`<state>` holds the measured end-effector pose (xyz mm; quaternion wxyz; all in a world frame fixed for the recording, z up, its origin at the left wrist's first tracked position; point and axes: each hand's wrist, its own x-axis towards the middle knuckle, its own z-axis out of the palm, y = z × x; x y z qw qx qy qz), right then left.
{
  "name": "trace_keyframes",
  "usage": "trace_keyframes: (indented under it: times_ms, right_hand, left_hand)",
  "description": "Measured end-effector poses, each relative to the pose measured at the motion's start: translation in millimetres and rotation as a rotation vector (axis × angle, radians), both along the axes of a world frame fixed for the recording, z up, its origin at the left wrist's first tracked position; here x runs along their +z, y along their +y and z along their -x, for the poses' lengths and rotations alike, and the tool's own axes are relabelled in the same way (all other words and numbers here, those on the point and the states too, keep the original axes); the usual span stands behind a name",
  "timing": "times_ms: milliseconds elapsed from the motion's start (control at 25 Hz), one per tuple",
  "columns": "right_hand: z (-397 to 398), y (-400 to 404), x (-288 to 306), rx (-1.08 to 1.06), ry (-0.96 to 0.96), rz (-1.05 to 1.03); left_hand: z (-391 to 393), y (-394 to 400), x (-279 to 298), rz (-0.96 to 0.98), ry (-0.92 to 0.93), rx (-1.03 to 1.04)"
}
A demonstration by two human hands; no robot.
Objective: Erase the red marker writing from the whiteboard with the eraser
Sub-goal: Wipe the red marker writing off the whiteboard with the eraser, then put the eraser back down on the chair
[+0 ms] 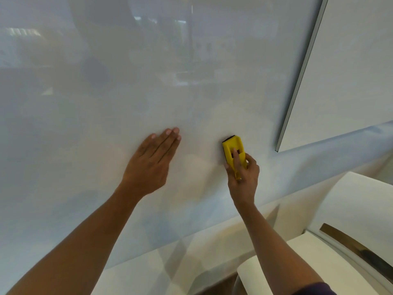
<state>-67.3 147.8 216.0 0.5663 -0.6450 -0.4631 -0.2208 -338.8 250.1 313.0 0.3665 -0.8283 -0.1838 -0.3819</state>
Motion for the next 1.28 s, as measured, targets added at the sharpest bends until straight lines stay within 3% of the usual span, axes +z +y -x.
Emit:
trace_keyframes:
  times_ms: [200, 480, 840, 1120, 1280]
  right_hand:
    - [13, -36, -31, 0.162, -0.417, 0.071]
    - [19, -60, -60, 0.393, -0.629, 0.193]
    - [-2, -90, -94, 0.351, -0.554, 0.325]
    - [-35, -132, -117, 0.204, -0.436, 0.426]
    - [-58, -171, -129, 0.129, -0.362, 0.501]
  left_hand:
    - [-15, -30, -58, 0.192, 0.122, -0.234]
    - [-25, -50, -121, 0.197, 0.132, -0.227]
    - [-32, -59, -151, 0.321, 0.214, -0.223]
    - [-77, -74, -160, 0.584, 0.445, -0.230]
    - [-116, -87, -167, 0.617, 0.586, -0.280]
